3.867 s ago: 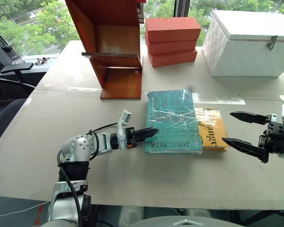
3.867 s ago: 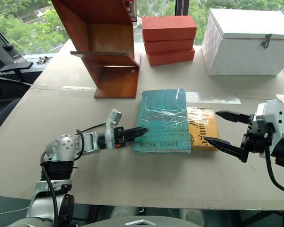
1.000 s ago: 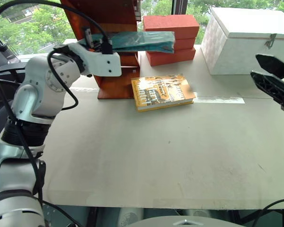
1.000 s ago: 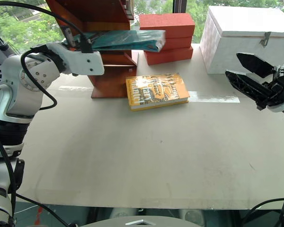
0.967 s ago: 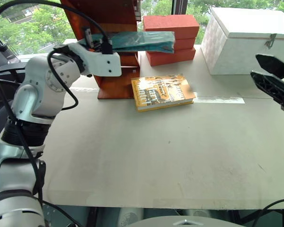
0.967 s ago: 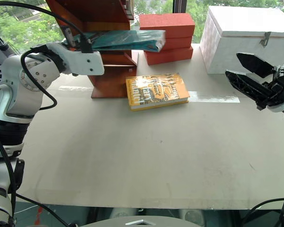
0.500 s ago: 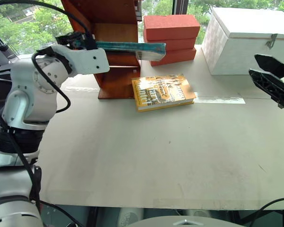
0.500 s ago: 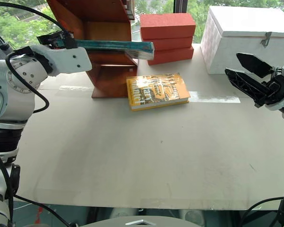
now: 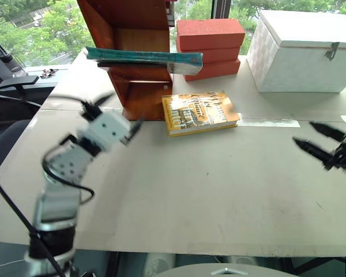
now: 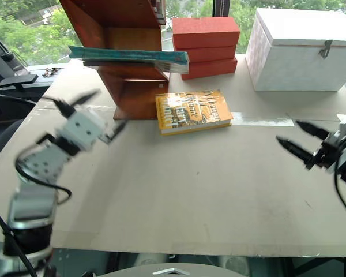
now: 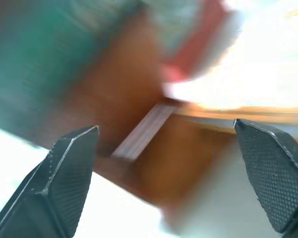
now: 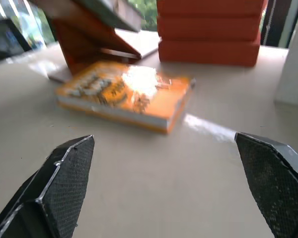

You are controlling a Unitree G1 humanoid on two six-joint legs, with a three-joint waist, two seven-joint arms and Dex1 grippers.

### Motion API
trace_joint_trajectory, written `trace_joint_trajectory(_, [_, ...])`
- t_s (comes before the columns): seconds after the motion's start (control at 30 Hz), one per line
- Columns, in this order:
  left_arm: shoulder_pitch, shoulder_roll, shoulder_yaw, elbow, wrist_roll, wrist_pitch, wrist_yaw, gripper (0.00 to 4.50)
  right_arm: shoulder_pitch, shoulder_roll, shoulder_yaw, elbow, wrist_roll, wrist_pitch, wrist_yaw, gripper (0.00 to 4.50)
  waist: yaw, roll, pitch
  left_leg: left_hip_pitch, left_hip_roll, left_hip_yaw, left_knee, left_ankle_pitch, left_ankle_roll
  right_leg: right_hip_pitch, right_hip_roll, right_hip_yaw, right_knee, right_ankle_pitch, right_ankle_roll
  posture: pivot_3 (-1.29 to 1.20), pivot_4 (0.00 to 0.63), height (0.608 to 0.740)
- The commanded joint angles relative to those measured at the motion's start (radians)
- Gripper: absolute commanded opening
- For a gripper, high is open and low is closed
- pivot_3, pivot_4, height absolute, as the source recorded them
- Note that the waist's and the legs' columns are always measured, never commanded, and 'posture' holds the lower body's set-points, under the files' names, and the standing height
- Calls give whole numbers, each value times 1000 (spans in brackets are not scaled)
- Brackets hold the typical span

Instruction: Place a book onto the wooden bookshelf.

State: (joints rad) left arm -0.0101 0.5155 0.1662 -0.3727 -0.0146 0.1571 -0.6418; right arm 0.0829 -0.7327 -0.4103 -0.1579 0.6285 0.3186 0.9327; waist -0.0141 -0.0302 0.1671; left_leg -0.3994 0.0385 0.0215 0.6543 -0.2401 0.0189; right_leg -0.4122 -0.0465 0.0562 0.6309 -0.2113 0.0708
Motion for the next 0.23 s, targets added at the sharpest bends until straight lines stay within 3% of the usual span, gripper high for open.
trace_joint_trajectory(0.03, [63, -36, -29, -81, -164, 132, -50, 4472, 60, 47, 28, 27, -117, -154, -4, 4500, 0, 0, 0, 1, 0, 0, 0, 0, 0, 0, 0, 0, 1, -1, -1, 0, 150, 740])
trace_joint_trajectory(0.1, [94, -47, -54, -99, -198, 225, -43, 4472, 101, 86, 39, 49, -150, -209, -11, 4500, 1, 0, 0, 3, 0, 0, 1, 0, 0, 0, 0, 0, 4, -3, -4, 0, 150, 740])
trace_joint_trajectory(0.23, [140, -14, -91, -95, -204, 189, -87, 4472, 141, 125, 46, 67, -179, -263, -17, 4500, 0, 1, 0, 5, 0, 0, 2, 0, 0, 0, 0, 0, 8, -4, -1, 0, 150, 740])
